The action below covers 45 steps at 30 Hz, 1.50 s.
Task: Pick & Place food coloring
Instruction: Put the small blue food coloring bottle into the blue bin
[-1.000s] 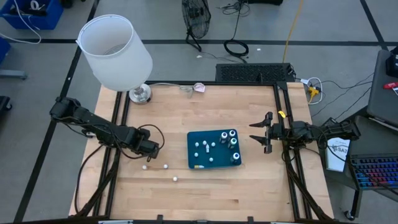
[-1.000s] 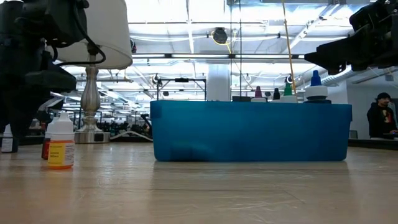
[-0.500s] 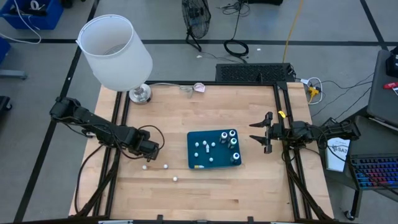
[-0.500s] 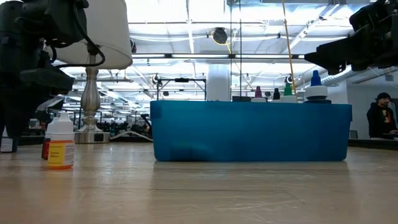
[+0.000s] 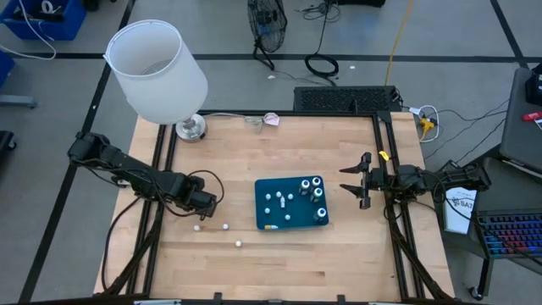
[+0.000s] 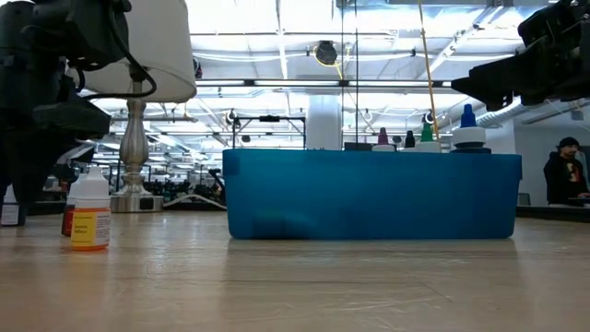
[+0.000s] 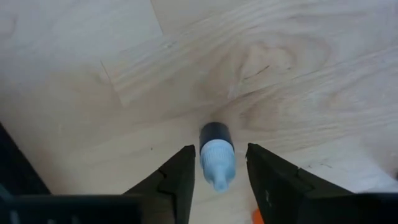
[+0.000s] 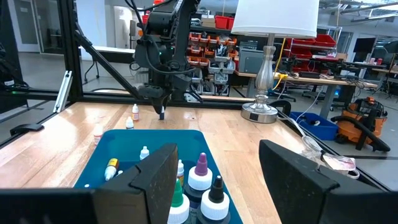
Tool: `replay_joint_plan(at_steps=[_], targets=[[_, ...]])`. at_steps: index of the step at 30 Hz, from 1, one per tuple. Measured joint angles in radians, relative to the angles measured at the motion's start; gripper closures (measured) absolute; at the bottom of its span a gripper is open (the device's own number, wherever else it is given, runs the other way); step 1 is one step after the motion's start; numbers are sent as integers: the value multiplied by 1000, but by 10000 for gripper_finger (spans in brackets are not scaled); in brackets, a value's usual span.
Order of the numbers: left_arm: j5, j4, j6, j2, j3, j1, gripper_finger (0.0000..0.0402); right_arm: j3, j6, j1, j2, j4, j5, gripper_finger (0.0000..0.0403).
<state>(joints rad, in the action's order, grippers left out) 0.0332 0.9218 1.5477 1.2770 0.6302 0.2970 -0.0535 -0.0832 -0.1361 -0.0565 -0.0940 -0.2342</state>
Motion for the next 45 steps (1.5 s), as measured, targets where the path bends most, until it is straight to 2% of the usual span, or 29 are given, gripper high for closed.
replay_joint_plan(at_steps=[8, 13, 19, 23, 27, 30, 32, 35, 40, 42, 45], targets=[[-18, 0, -11, 0, 0, 0, 304, 0, 0, 0, 0, 0, 0, 191], [-69, -1, -80, 0, 0, 0, 340, 0, 0, 0, 0, 0, 0, 191], [-182, -12, -200, -1, 43, 0, 341, 0, 0, 0, 0, 0, 0, 191], [-269, -29, -318, -1, 173, 1, 341, 0, 0, 0, 0, 0, 0, 190], [-379, -149, -549, -1, 341, 14, 341, 0, 0, 0, 0, 0, 0, 190], [-394, -323, -770, 14, 452, 8, 341, 0, 0, 0, 0, 0, 0, 191], [-383, -372, -893, 48, 533, -2, 341, 0, 0, 0, 0, 0, 0, 190], [-374, -301, -985, 141, 684, -32, 341, 0, 0, 0, 0, 0, 0, 191], [-328, -9, -994, 358, 924, -117, 341, 0, 0, 0, 0, -1, 0, 191], [-288, 78, -992, 442, 972, -149, 341, 0, 0, 0, 0, 0, 0, 190], [-227, 115, -999, 545, 987, -183, 341, 0, 0, 0, 0, -1, 0, 190]])
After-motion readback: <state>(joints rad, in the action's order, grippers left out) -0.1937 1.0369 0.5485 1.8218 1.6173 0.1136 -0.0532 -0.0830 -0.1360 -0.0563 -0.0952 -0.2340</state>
